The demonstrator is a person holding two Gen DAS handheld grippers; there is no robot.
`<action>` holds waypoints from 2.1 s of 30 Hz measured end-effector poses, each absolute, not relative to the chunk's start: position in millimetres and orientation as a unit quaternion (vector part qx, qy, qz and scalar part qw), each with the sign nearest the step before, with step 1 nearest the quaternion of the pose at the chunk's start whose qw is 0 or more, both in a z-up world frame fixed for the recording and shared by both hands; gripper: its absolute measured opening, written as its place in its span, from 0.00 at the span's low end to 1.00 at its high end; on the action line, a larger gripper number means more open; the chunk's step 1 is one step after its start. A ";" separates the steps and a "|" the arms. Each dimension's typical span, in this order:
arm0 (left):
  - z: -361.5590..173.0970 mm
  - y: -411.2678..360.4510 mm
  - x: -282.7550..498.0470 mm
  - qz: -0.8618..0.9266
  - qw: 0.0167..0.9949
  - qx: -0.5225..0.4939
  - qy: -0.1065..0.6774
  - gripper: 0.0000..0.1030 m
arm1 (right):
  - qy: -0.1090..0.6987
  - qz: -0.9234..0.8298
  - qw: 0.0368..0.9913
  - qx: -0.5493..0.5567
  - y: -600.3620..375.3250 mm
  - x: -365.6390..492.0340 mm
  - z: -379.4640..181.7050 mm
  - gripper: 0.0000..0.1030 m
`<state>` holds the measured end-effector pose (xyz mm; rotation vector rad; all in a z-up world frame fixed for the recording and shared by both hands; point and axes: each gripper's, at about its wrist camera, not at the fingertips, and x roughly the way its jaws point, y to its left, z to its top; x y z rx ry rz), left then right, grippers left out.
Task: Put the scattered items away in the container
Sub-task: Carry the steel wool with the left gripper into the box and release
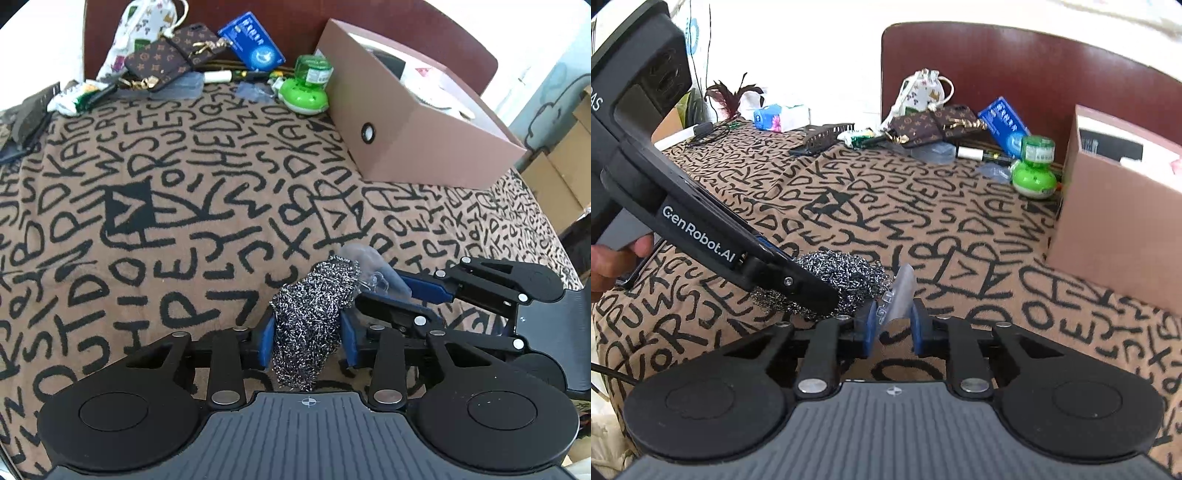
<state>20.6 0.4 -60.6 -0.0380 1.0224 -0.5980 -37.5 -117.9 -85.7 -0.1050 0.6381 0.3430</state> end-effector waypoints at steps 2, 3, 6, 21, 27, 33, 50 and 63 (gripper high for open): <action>-56.6 -1.6 18.7 -0.285 0.831 -0.017 0.477 0.35 | 0.306 0.165 0.936 -0.051 -119.7 -40.2 -80.8 0.21; -54.3 -3.1 18.2 -0.287 0.832 -0.016 0.474 0.35 | 0.304 0.163 0.937 -0.051 -121.0 -41.4 -78.3 0.21; -45.8 -10.0 20.0 -0.295 0.834 -0.016 0.465 0.35 | 0.294 0.155 0.942 -0.052 -126.6 -44.0 -70.9 0.21; 2.9 -79.9 37.4 -0.358 0.841 0.014 0.406 0.33 | 0.244 0.098 0.964 -0.046 -177.6 -47.4 -36.6 0.00; 22.1 -96.2 46.0 -0.373 0.842 0.015 0.389 0.33 | 0.222 0.078 0.970 -0.055 -197.5 -46.4 -22.7 0.00; 59.1 -140.1 56.3 -0.403 0.849 0.045 0.339 0.33 | 0.176 0.040 0.980 -0.087 -223.3 -37.4 10.0 0.00; 85.0 -297.4 159.6 -0.438 0.845 0.060 0.300 0.33 | 0.153 -0.070 0.976 -0.139 -347.6 47.7 33.9 0.00; 43.3 -352.2 242.0 -0.378 0.878 0.064 0.286 0.92 | 0.211 -0.091 0.962 -0.149 -412.7 139.6 -4.7 0.15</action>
